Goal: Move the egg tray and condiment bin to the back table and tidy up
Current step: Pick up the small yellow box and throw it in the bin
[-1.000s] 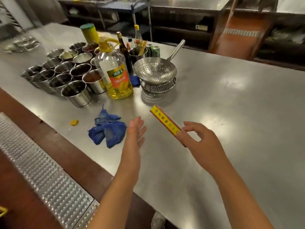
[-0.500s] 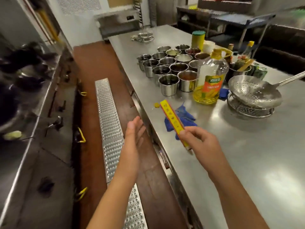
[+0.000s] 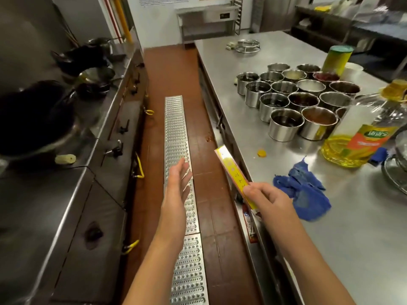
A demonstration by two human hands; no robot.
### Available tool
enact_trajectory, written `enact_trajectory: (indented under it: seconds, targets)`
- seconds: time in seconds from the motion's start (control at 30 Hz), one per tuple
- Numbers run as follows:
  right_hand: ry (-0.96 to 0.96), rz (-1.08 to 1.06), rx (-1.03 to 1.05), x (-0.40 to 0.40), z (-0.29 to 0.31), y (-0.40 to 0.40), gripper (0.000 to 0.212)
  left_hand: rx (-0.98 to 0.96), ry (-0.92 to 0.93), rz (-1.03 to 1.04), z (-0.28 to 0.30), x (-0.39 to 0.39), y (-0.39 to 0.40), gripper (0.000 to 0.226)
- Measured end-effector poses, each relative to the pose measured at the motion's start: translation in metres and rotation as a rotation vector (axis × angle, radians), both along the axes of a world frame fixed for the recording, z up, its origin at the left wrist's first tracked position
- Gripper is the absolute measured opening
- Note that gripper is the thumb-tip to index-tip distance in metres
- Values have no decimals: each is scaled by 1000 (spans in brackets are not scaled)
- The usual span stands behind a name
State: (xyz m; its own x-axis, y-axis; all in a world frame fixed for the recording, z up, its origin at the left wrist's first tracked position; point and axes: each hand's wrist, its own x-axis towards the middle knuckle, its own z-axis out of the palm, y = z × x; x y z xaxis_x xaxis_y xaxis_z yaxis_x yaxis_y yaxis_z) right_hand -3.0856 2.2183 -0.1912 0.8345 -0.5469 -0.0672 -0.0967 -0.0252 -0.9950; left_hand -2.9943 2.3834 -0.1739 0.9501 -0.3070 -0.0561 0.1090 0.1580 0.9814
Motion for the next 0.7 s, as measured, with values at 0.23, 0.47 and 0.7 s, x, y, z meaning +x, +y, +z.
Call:
enact_trajectory:
  seconds: [0.23, 0.47, 0.7]
  targets:
    - [-12, 65, 30, 73, 0, -43, 34, 68, 14, 59, 4, 55, -29, 74]
    - [-15, 164, 48, 156, 17, -59, 39, 68, 0, 151, 24, 112, -31, 78]
    - [38, 227, 66, 232, 9, -46, 29, 72, -18, 206, 10, 183, -14, 81]
